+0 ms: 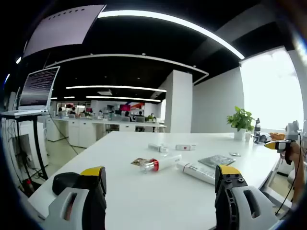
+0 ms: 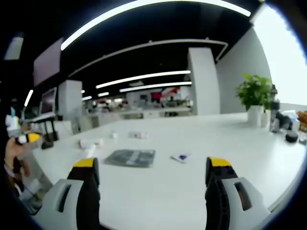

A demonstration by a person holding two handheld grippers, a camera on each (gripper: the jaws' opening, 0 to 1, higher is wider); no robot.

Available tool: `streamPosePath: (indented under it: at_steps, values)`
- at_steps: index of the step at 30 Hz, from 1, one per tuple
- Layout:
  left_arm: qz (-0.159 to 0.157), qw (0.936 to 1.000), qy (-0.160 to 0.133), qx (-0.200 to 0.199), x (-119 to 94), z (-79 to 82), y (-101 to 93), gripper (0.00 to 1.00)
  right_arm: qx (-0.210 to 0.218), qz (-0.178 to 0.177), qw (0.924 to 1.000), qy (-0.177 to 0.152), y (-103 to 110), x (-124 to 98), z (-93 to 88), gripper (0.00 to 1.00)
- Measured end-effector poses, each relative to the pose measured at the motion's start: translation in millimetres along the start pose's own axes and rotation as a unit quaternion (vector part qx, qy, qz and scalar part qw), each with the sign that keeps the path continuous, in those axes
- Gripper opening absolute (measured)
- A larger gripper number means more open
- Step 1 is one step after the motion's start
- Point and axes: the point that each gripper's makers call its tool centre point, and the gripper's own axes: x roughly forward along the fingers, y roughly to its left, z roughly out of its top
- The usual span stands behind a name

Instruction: Arrange the skincare products in the storage area until every visible bottle or jar stands upright without overlapping.

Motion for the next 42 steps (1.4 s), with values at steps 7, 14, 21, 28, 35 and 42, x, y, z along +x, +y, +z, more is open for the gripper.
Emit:
streamPosePath:
  at_steps: [7,14,21,28,35,42]
  values:
    - [-0.001,1.0,-0.002,0.0,-0.5,1.2,0.2,0.96,0.004,-0.001,1.0,-0.001,-0.9,0.4,0.5,0.89]
    - [-0.001,1.0,-0.001,0.0,0.3,0.5,0.5,0.96,0.003,-0.002,1.0,-0.002,-1.6,0.7,0.9,0.88]
    - [0.001,1.0,-0.002,-0.003,0.7,0.6,0.3,0.96,0.007,-0.002,1.0,-0.004,-3.2,2.1,2.3,0.88]
    - [0.0,1.0,-0.002,-0.003,0.3,-0.1,-0.9,0.96,0.007,-0.002,1.0,-0.004,-3.0,1.6,2.2,0.87]
    - [-0.001,1.0,-0.002,-0.004,0.4,-0.5,-1.9,0.96,0.007,-0.002,1.0,-0.005,-1.5,0.3,1.5,0.86]
    - [0.0,1.0,0.001,-0.005,0.0,-3.0,-2.2,0.96,0.008,-0.001,1.0,-0.004,3.5,-2.5,-2.0,0.85]
